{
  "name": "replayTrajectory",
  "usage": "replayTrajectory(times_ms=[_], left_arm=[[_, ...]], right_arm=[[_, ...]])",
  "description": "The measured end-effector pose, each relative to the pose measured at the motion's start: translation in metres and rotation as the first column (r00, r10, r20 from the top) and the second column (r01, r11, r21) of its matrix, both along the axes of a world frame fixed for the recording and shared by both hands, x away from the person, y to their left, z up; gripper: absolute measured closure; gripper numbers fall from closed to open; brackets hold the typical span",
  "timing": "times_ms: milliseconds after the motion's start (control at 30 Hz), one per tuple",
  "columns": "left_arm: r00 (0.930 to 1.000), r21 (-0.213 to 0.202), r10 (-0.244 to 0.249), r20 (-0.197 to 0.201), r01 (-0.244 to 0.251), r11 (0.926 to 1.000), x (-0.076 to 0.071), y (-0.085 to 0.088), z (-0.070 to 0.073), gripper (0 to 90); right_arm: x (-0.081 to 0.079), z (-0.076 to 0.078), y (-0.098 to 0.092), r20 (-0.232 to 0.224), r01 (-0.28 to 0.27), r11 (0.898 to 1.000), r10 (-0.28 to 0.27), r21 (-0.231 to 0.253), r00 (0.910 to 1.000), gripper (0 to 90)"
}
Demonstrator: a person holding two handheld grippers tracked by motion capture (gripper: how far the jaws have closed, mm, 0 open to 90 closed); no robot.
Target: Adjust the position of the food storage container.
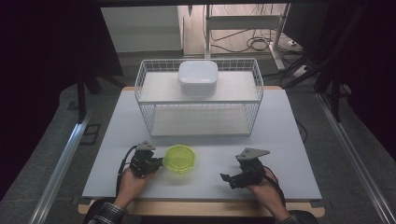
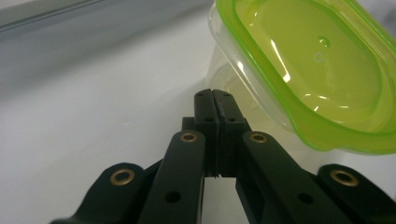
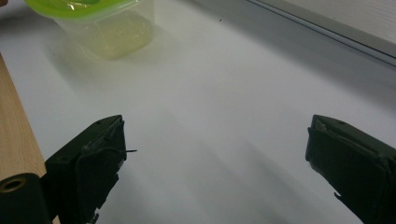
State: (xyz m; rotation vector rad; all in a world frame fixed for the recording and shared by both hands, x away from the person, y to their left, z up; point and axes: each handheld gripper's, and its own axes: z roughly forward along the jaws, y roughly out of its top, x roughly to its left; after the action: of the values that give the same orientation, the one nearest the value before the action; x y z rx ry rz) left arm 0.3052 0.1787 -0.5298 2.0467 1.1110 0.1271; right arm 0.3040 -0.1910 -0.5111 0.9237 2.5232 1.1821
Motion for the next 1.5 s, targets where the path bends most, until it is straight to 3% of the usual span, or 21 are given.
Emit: replayTrajectory(times_ms=[333,567,867,967,1133,1333,1500], left_arm=[[0.9960,0.018,-0.089,-0.002,0.089,0.9959,-0.003,-0.031,-0.002,89.6],[0.9896,0.017,-0.144,-0.003,0.144,0.9895,-0.009,-0.049,-0.004,89.3],[0.9759,0.059,-0.218,-0.003,0.218,0.9741,-0.018,-0.074,-0.005,86.4],[0.9784,0.085,-0.205,0.024,0.202,0.9756,-0.019,-0.072,-0.002,79.3],[0.9822,0.103,-0.171,0.077,0.163,0.9812,-0.022,-0.062,0.005,56.6],[0.9789,0.073,-0.154,0.134,0.145,0.9866,-0.028,-0.047,0.013,38.1],[0.9710,0.066,-0.154,0.183,0.144,0.9873,-0.035,-0.037,0.017,19.6]], right_arm=[[0.001,-0.001,-0.001,-0.002,0.001,1.000,-0.001,-0.005,1.0000,5.7],[0.002,-0.001,-0.003,-0.004,0.009,1.000,-0.009,-0.003,0.9999,5.7],[0.003,-0.002,-0.003,-0.008,0.010,1.000,-0.010,-0.002,0.9999,5.7],[0.003,-0.001,-0.004,-0.006,0.012,1.000,-0.012,0.001,0.9999,5.7],[0.003,0.000,-0.005,-0.006,0.016,1.000,-0.016,0.005,0.9999,5.7],[0.002,0.001,-0.005,-0.005,0.019,1.000,-0.018,0.009,0.9998,5.7],[0.002,0.001,-0.005,-0.004,0.018,1.000,-0.018,0.007,0.9998,5.7]])
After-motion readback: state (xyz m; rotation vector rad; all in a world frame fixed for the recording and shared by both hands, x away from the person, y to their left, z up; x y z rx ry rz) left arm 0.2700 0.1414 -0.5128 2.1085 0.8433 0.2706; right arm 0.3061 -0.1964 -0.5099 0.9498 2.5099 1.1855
